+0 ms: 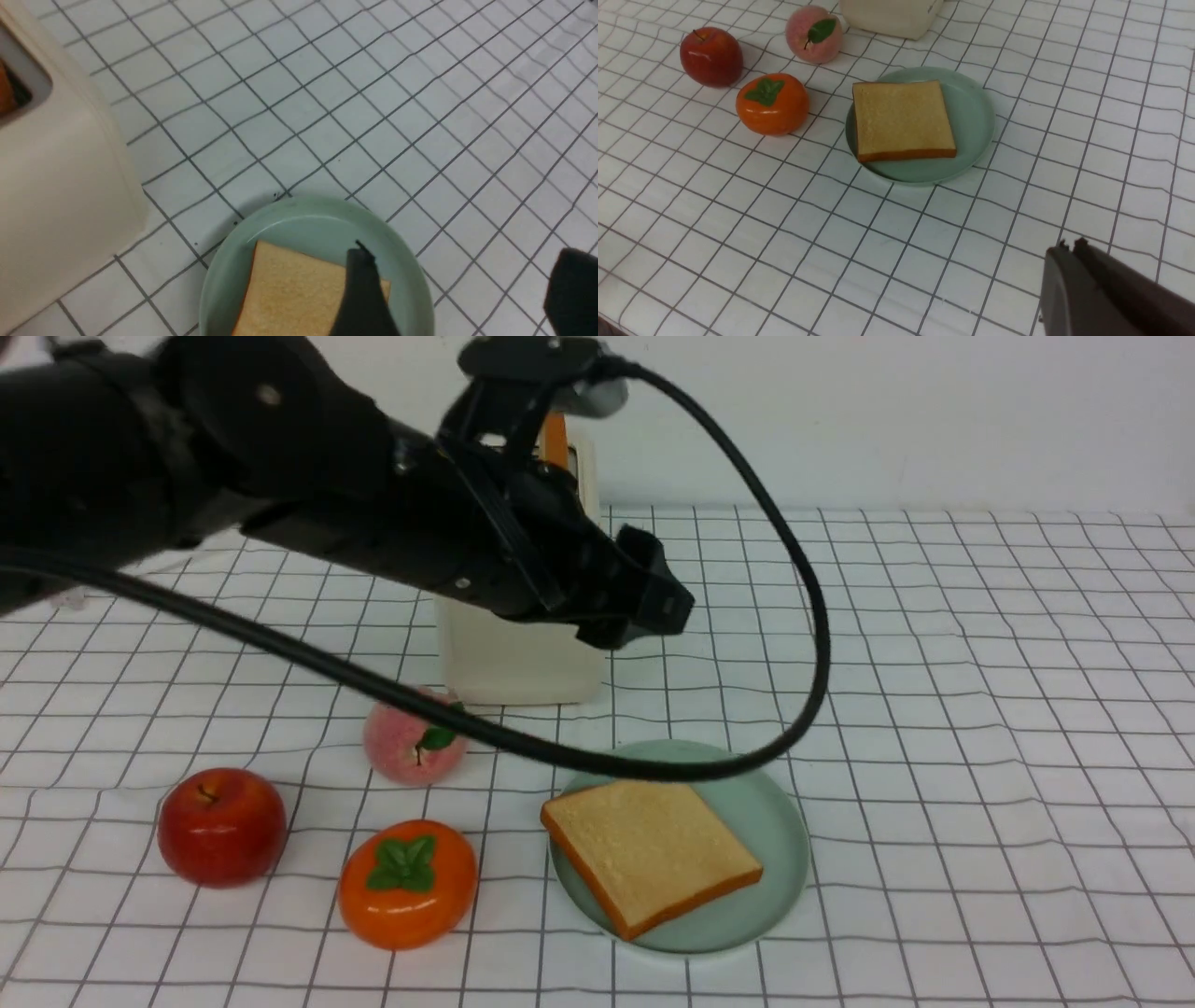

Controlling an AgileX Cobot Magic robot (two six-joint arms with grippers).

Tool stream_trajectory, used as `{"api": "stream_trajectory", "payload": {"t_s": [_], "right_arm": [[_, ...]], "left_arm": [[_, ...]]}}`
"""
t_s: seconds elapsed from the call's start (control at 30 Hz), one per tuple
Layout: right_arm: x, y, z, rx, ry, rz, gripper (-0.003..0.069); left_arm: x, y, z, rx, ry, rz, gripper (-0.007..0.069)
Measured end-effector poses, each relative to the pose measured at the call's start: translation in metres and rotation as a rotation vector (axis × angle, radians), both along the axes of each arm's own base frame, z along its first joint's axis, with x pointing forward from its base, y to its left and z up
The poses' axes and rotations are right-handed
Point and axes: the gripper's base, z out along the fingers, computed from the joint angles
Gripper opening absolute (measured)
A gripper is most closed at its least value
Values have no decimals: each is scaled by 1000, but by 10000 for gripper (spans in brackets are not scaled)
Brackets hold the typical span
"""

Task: Take toasted bread from bread machine on white checkered table place on plate.
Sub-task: 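Place the slice of bread on the plate with the left gripper, then grasp the toast slice in the toaster and pull it up out of the slot with the right gripper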

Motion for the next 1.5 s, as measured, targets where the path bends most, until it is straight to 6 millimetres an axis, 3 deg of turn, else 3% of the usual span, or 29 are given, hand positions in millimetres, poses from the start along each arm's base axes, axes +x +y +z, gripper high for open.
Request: {"api": "stream_trajectory", "payload": {"t_s": [0.13,0.2,0.3,0.33,0.4,0.5,0.6,0.67,0.77,0.87,0.93,1.03,1.1,1.17,1.27,1.43,1.5], "right_arm": [[26,3,-3,17,94,3,4],[43,5,-6,50,158,6,4],[75,12,-12,119,262,17,5],[78,12,-13,119,268,16,5],[109,19,-20,170,343,59,5],[124,26,-22,190,360,99,5],[159,51,-20,185,368,196,5],[169,59,-21,175,373,214,5],[200,104,-21,111,361,283,5],[222,139,-21,58,323,284,8],[247,165,-17,46,254,247,22],[271,181,-16,61,201,194,49],[306,197,-19,89,132,129,123],[318,202,-20,94,101,113,161],[355,222,-31,114,8,83,332],[392,242,-54,152,-74,57,544],[401,246,-63,149,-94,53,582]], "left_arm": [[-32,20,36,-9,-42,15,69],[-44,29,44,7,-62,35,-5],[-67,50,52,10,-90,107,-13],[-69,51,54,0,-92,111,-13],[-95,73,52,-13,-118,194,-13],[-111,86,47,-19,-129,234,-13],[-151,114,37,-73,-193,304,-13],[-160,120,34,-93,-210,318,-13],[-191,138,24,-194,-268,349,-13],[-206,148,18,-239,-311,354,-13],[-217,154,12,-267,-341,354,-13],[-223,157,7,-277,-350,355,-13],[-227,159,3,-284,-358,355,-13],[-228,159,3,-284,-359,355,-13],[-227,159,2,-287,-363,355,-13],[-228,159,4,-308,-379,353,-13],[-228,159,4,-311,-377,353,-13]]}}
